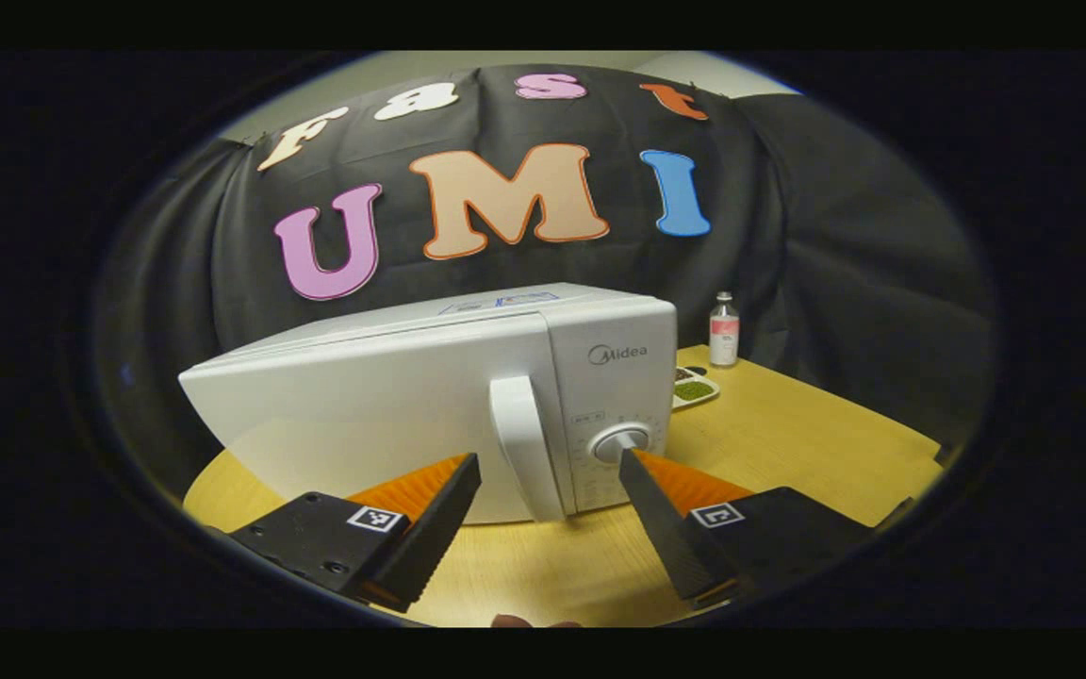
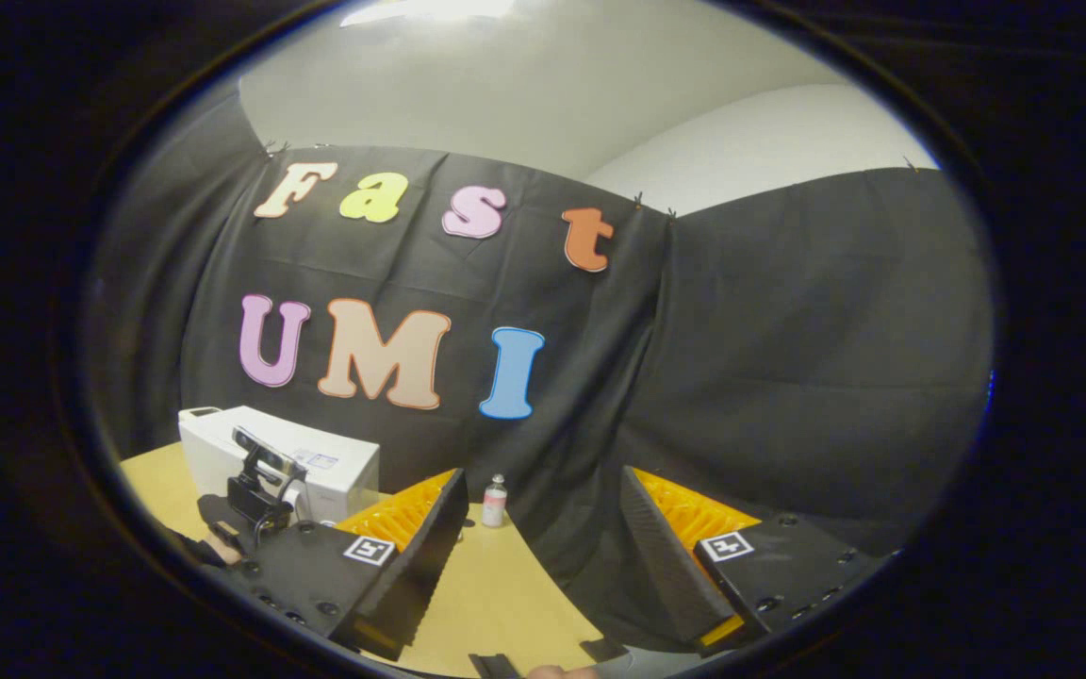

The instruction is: Open the microwave oven with the left hand, put the food in, and close the microwave oven.

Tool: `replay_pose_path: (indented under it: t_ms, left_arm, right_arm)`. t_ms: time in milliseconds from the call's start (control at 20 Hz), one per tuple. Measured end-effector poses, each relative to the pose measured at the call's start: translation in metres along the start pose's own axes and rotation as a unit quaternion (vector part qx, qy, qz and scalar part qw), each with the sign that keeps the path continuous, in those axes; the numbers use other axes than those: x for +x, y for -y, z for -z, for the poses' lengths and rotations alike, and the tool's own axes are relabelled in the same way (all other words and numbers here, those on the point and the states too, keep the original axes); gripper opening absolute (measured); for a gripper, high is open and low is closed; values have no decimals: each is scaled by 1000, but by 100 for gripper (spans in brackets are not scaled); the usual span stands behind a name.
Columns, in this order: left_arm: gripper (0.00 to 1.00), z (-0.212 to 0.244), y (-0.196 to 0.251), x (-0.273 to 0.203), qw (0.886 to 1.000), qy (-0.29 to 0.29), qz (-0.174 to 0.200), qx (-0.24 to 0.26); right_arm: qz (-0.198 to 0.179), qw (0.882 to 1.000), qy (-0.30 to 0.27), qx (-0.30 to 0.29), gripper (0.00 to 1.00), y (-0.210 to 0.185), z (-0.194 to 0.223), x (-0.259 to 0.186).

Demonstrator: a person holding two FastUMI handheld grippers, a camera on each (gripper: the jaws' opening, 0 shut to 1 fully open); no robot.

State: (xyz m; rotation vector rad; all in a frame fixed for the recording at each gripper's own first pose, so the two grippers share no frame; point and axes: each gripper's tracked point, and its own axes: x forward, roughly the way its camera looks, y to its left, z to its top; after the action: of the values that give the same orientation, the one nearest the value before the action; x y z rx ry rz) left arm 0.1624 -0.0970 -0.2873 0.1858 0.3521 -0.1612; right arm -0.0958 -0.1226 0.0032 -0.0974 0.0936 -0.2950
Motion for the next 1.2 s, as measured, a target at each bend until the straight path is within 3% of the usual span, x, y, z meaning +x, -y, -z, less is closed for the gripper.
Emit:
replay_pose_path:
  t_ms: [200,250,400,450,550,750,850,1000,1100,1150,1200]
  left_arm:
    - [90,1,-6,9,1000,-8,-12,-16]
    - [81,-1,-3,12,1000,-3,-5,-24]
    - [66,-3,-10,15,1000,-4,-19,-13]
    - [52,-7,-14,16,1000,2,-26,-13]
    - [32,-3,-12,17,999,-5,-27,-34]
    - [12,-4,-6,16,999,-4,-11,-48]
    - [4,-3,-6,17,999,-8,-5,-51]
    - [2,-2,-6,12,998,-20,5,-56]
    - [1,17,-7,-19,995,-48,5,-85]
    - [2,7,-7,-33,997,-13,4,-74]
    - [1,14,-9,-53,998,-20,6,-63]
  right_arm:
    - [-2,1000,3,-4,97,1,-1,0]
    - [-2,1000,2,-3,97,1,0,0]
    - [-4,1000,-1,0,97,2,2,1]
    - [-3,1000,2,1,97,3,0,1]
    - [0,1000,3,1,97,6,-1,2]
    - [2,1000,0,7,100,8,2,-2]
    - [2,1000,3,10,97,7,-1,-2]
    - [-3,1000,7,15,97,3,-1,-2]
    - [-9,1000,9,15,97,-2,-1,-2]
    - [-9,1000,12,14,97,-3,-2,-1]
    - [-10,1000,15,14,97,-4,-3,0]
